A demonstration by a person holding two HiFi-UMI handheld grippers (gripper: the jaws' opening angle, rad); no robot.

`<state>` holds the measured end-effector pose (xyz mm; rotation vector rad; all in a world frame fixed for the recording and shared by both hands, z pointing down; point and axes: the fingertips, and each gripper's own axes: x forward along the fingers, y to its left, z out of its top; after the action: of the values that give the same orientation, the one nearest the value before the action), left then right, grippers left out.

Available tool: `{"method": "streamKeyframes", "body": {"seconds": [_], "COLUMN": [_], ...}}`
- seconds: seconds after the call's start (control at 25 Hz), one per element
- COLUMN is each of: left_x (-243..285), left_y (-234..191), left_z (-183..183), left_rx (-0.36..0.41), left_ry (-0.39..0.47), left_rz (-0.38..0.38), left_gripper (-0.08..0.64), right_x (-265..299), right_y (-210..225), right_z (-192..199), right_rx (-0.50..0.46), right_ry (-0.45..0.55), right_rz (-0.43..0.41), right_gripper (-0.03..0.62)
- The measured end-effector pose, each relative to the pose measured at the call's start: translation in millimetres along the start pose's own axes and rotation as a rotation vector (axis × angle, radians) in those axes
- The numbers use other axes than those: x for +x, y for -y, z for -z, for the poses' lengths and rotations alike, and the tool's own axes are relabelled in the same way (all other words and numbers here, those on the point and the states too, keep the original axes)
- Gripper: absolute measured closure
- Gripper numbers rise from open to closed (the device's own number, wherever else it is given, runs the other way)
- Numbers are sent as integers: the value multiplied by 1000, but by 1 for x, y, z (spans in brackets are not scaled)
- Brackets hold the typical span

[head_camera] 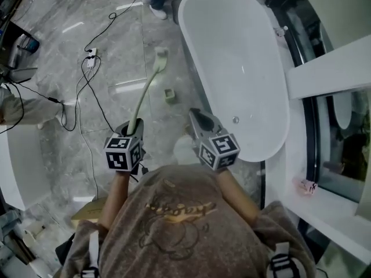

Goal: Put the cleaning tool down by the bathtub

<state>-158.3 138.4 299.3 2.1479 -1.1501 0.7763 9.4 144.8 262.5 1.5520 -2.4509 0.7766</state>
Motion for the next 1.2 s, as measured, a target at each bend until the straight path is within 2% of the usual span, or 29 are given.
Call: {"method": "streamKeyframes", "body": {"seconds": [0.4, 0.6, 0.84, 1.2], "left_x": [67, 85, 104, 138], "left_y": [5, -1, -16, -45], "left_z": [-59, -65, -68, -79], "left_rx": [-84, -130, -156, -143], "left_ry": [20, 17, 10, -20], "left_rz": [-61, -86, -96, -89], "left_gripper": [546, 546, 546, 546], "right_x": [37, 58, 93, 132], "right_y": [74, 101, 112, 119], "right_z": [-37, -33, -38, -47], "right_rx": [-14, -1, 11, 35], "right_ry": [-41, -78, -86, -90], "right_rz": [-75, -83, -87, -60], "right_gripper": [592, 594, 592, 594]}}
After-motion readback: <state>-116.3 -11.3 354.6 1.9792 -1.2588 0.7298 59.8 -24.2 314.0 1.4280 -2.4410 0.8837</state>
